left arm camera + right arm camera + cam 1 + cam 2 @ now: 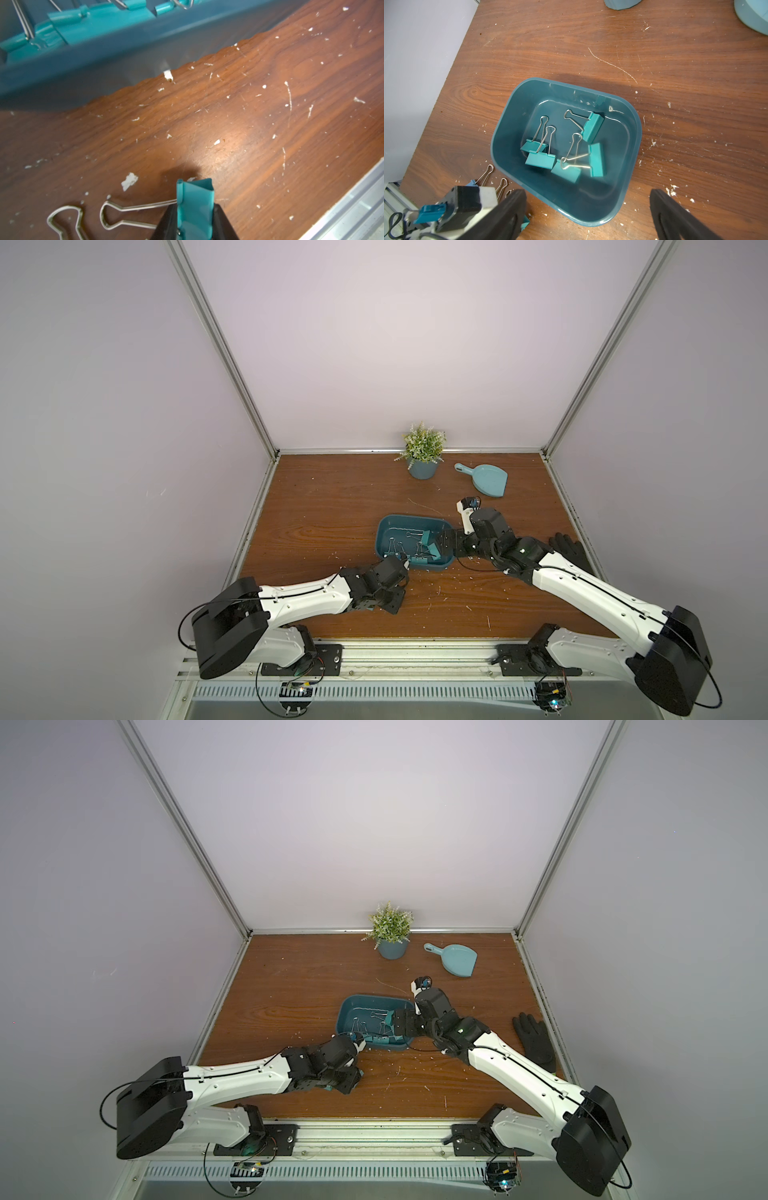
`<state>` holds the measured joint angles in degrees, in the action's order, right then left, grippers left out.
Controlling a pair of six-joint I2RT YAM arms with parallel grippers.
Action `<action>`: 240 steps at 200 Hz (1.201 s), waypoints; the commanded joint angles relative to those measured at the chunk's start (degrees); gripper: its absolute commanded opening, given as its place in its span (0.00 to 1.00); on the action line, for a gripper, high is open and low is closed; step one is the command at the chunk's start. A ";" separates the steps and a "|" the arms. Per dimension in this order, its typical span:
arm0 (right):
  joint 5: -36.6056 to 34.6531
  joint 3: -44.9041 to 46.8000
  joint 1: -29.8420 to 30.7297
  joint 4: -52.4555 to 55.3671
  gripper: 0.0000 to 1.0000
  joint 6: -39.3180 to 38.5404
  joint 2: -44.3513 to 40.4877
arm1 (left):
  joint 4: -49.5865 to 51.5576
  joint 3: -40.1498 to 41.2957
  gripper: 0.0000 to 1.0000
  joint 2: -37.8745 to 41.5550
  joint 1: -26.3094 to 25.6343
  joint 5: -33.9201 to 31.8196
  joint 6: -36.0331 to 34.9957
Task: Take out the binder clips from the storage box
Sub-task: Place the binder clip at the center of the board, then pick up the binder clip from the storage box.
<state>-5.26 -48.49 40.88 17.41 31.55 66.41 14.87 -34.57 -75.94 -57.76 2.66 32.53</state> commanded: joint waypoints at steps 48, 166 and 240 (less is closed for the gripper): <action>0.98 -1.74 0.43 -0.39 0.99 -0.92 1.58 | 3.05 -2.06 0.69 0.11 -0.45 -3.42 0.09; -3.84 -18.24 3.06 9.25 0.64 5.94 24.67 | 12.26 -10.35 0.99 18.02 21.56 -9.54 8.29; -4.89 -30.97 3.08 17.05 0.57 9.84 39.81 | 13.60 -12.82 0.99 16.18 25.53 -10.76 8.56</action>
<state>-8.60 -76.05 43.81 30.30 38.70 104.81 27.05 -45.30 -59.27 -33.30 -6.90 40.47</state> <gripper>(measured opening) 0.565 0.988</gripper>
